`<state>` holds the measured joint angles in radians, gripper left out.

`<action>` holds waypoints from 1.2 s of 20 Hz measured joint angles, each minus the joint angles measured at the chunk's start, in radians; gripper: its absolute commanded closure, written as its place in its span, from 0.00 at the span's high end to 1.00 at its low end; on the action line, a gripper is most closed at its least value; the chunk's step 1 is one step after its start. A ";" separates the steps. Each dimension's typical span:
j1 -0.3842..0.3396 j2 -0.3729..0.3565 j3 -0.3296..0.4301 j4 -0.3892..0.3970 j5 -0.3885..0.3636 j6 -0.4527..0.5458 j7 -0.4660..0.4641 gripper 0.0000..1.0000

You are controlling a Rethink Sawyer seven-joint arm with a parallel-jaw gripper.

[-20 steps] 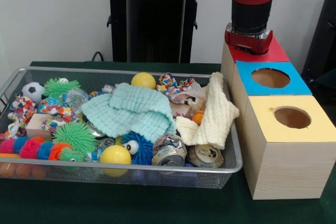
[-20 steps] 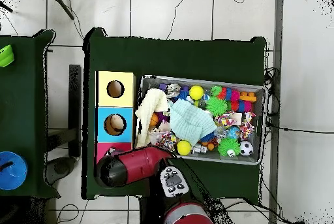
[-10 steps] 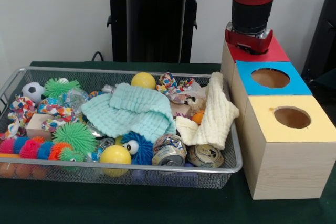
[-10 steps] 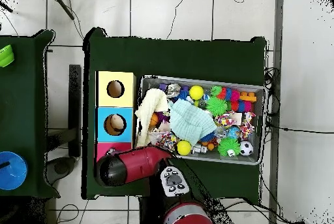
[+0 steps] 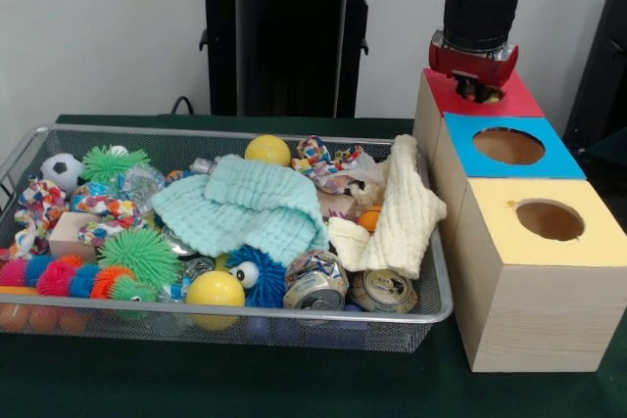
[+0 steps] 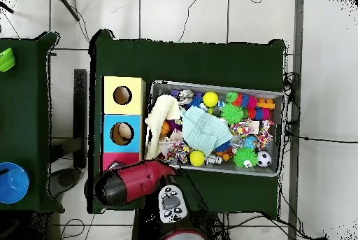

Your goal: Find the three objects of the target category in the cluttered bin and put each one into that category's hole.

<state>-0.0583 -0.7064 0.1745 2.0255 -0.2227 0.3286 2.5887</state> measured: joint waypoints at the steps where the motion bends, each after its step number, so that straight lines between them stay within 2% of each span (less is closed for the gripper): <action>1: 0.005 -0.016 -0.005 0.000 0.000 0.000 0.000 0.00; 6: 0.006 -0.093 -0.014 0.017 0.000 0.032 0.000 0.00; 14: 0.011 -0.148 -0.016 0.040 0.000 0.066 0.000 0.00; 15: 0.015 -0.160 -0.020 0.046 0.000 0.066 0.000 1.00; 24: 0.027 -0.178 -0.052 0.046 0.000 0.066 0.000 1.00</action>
<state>-0.0309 -0.8839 0.1227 2.0718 -0.2231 0.3946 2.5887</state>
